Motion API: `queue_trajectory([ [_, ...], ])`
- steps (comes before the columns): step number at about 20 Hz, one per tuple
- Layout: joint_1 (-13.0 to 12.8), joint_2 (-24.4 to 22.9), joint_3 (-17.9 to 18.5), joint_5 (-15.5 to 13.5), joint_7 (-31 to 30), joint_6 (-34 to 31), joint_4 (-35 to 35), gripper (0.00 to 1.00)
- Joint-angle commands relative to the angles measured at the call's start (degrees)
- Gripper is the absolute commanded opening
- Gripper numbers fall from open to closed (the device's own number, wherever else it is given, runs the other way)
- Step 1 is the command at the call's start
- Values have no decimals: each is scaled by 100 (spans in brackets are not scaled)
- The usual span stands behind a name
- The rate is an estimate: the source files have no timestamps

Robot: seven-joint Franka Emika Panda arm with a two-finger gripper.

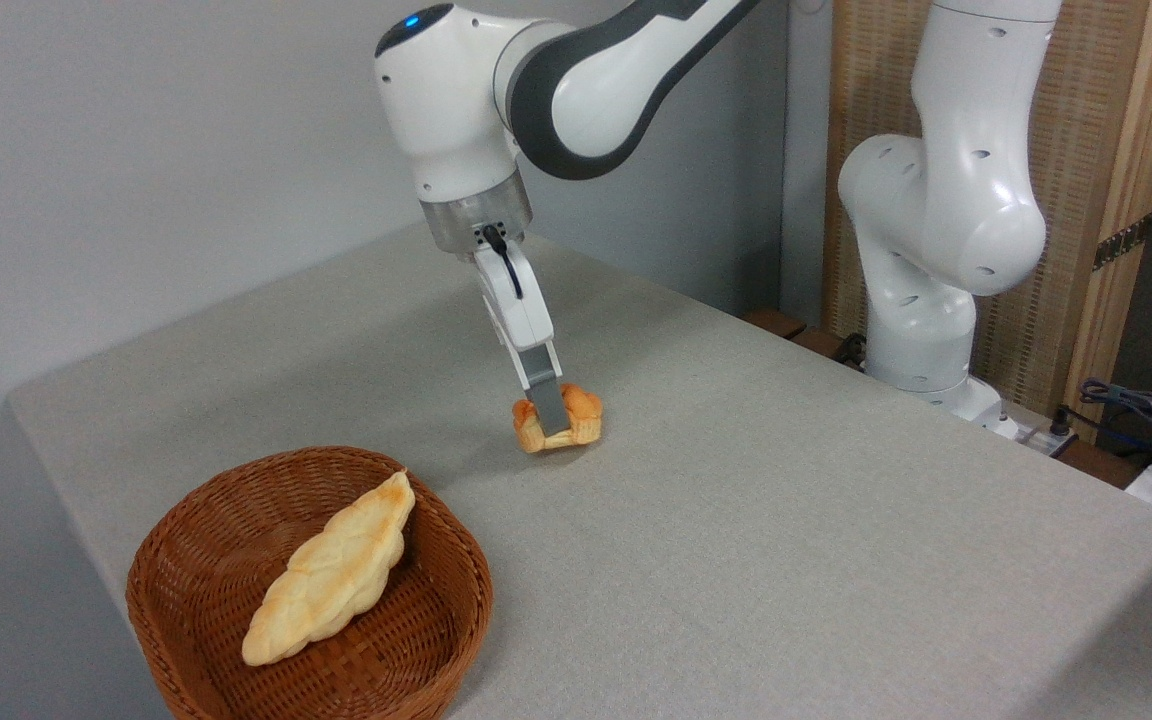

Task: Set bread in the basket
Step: 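Carry the held roll over the wicker basket beside the loaf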

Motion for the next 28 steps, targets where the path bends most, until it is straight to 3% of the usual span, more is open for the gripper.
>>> queue_trajectory([
  [1, 17, -43, 93, 29, -14, -277, 381, 28],
  [6, 52, 422, 225, 73, -181, -514, 1505, 29],
  [11, 52, 1159, 708, 20, -155, -506, 2762, 32],
  [16, 52, 1784, 981, 20, -164, -304, 3466, 33],
  [20, 70, 1978, 1165, 2, -181, 539, 3634, 34],
  [22, 70, 2005, 1192, 2, -242, 1039, 3634, 41],
  [24, 70, 2022, 1192, -111, -401, 1120, 3634, 51],
  [28, 78, 2066, 1201, -638, -445, 1120, 3625, 92],
])
